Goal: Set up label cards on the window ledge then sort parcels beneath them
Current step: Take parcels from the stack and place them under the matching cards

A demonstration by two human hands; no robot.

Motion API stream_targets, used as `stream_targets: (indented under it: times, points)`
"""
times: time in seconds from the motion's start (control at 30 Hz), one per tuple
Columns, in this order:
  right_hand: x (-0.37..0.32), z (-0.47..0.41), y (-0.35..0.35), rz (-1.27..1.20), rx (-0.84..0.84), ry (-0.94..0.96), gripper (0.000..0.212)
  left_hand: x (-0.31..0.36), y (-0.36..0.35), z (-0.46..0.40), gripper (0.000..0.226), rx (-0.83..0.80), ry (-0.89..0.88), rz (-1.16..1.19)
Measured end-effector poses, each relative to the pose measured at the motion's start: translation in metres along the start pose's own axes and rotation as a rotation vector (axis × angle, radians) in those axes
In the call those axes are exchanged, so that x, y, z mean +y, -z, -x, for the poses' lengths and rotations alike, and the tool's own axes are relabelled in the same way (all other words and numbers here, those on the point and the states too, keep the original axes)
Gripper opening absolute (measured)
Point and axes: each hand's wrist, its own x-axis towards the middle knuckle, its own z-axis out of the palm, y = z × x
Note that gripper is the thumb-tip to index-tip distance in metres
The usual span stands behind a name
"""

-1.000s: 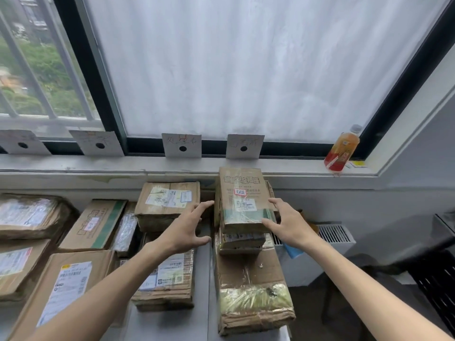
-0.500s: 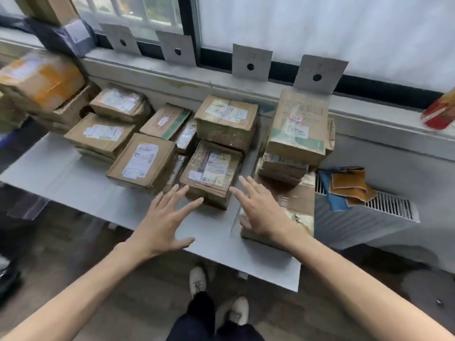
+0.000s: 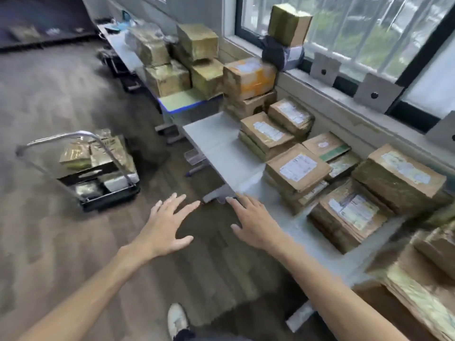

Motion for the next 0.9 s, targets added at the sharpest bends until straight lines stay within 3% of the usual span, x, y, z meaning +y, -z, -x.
stream_targets:
  times: [0.2, 0.37, 0.63, 0.9]
  points:
    - [-0.115, -0.096, -0.037, -0.014, -0.091, 0.127, 0.073, -0.134, 0.018, 0.051, 0.09, 0.034, 0.177, 0.063]
    - [-0.173, -0.152, -0.049, 0.012, -0.17, 0.198, 0.073, -0.206, 0.023, 0.087, 0.087, 0.025, 0.293, 0.104]
    - [-0.19, -0.247, -0.056, 0.062, -0.223, 0.283, 0.073, -0.268, 0.027, 0.071, 0.087, 0.024, 0.405, 0.173]
    - [-0.172, -0.374, -0.057, 0.036, -0.239, 0.311, 0.073, -0.331, 0.057, -0.029, 0.085, 0.025, 0.411, 0.161]
